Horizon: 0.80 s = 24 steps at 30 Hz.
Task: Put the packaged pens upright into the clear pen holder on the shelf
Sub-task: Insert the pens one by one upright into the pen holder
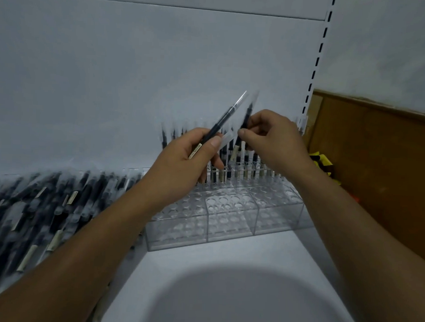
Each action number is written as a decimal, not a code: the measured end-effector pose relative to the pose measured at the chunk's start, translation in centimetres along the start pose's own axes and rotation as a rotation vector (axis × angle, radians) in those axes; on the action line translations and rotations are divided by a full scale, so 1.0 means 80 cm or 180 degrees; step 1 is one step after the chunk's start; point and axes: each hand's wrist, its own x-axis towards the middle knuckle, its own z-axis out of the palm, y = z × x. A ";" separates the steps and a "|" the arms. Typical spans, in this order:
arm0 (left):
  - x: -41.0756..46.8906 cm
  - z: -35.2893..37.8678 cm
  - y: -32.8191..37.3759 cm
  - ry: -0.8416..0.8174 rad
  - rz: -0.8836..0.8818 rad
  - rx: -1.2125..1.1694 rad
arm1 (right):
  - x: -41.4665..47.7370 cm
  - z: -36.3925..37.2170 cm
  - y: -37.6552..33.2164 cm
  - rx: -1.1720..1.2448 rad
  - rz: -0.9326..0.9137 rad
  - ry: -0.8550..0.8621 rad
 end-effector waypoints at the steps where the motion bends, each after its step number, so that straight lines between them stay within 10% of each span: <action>1: 0.000 0.000 -0.001 0.0001 -0.0004 -0.0002 | 0.000 -0.001 0.000 -0.0021 0.0006 -0.0012; 16: 0.001 0.001 -0.002 -0.0023 -0.0012 0.0063 | -0.011 -0.004 -0.005 -0.0888 0.0108 -0.0782; 24: 0.001 0.002 -0.003 -0.0165 0.0013 0.0265 | -0.026 -0.023 -0.029 0.1611 0.0206 -0.0843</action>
